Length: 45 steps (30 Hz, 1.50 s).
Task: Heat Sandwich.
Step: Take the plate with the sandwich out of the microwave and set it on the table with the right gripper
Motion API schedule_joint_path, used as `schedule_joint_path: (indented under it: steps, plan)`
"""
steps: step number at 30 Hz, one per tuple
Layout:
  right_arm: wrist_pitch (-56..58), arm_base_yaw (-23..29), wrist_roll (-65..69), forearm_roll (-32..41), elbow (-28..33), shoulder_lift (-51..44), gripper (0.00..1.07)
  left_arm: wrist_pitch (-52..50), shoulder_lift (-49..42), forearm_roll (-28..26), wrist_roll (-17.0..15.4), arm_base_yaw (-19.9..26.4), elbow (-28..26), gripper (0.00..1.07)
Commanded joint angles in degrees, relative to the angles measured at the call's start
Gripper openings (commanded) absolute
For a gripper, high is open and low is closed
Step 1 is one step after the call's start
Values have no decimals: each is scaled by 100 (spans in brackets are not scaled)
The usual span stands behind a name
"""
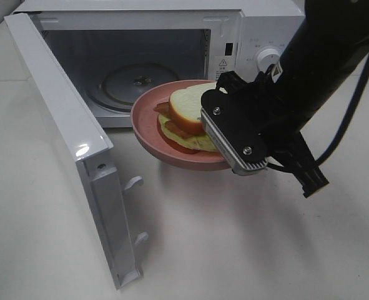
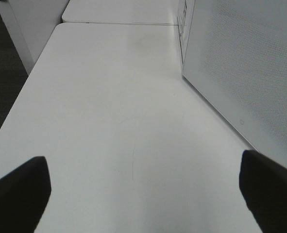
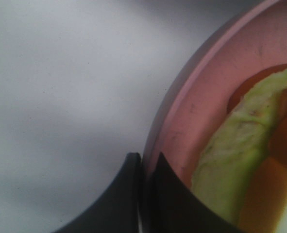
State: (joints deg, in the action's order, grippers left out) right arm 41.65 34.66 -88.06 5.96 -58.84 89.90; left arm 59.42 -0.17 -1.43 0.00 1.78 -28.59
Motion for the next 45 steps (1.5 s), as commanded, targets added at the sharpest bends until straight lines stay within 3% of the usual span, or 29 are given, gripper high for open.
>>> schedule_joint_path:
  steps: [1,26,35,45]
  plan:
    - [-92,23,103,11,189,-286,0,-57,-132,-11,0,23,29,101]
    - [-17,23,1656,-521,2040,-2343,1,-57,-132,-11,0,23,29,101]
    - [539,23,3008,-1484,2212,-2819,1,-57,-132,-11,0,23,29,101]
    - [722,23,4246,-1650,2212,-2945,1,-57,-132,-11,0,23,29,101]
